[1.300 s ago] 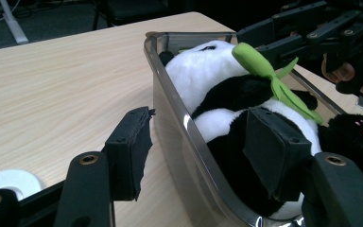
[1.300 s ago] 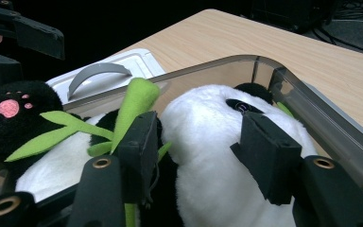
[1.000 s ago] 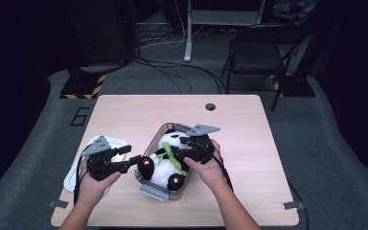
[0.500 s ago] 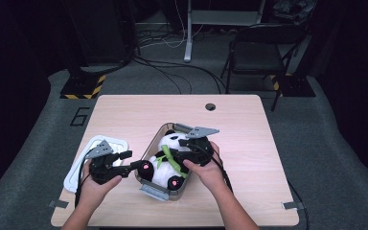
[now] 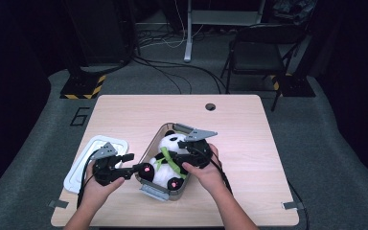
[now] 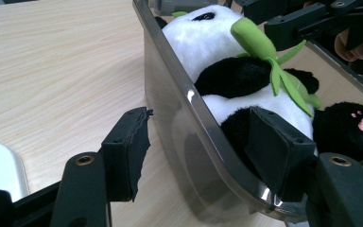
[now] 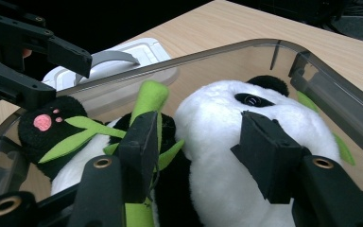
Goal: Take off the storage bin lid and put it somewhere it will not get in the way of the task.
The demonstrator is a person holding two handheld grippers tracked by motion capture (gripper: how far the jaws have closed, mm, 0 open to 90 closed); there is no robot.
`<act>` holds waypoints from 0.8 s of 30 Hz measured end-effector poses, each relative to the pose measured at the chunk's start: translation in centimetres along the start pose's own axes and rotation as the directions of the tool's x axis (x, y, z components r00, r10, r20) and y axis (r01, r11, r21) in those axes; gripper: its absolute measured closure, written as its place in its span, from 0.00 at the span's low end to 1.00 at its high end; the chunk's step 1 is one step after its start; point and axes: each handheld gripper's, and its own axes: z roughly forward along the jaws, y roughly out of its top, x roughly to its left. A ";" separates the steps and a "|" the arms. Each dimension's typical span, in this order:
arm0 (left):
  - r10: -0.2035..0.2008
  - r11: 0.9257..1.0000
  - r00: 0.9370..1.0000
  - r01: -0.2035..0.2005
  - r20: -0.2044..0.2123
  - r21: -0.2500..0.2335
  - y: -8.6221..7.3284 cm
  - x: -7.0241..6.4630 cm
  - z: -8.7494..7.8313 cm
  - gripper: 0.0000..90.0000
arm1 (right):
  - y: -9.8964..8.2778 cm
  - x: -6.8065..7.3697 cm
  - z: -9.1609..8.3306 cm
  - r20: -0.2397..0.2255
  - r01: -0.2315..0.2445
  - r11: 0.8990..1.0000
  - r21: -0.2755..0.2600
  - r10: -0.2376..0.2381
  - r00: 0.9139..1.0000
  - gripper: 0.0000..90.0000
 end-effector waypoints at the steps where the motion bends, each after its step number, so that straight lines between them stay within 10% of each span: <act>1: 0.002 1.000 1.000 -0.002 -0.004 0.003 0.0 0.0 0.1 0.44 | 0.0 0.0 0.0 0.000 0.003 1.000 -0.003 -0.003 1.000 0.52; 24: -0.015 0.998 1.000 0.016 -0.017 0.060 0.3 -0.1 0.8 0.44 | -0.6 0.3 0.1 -0.009 0.007 1.000 0.019 -0.007 1.000 0.52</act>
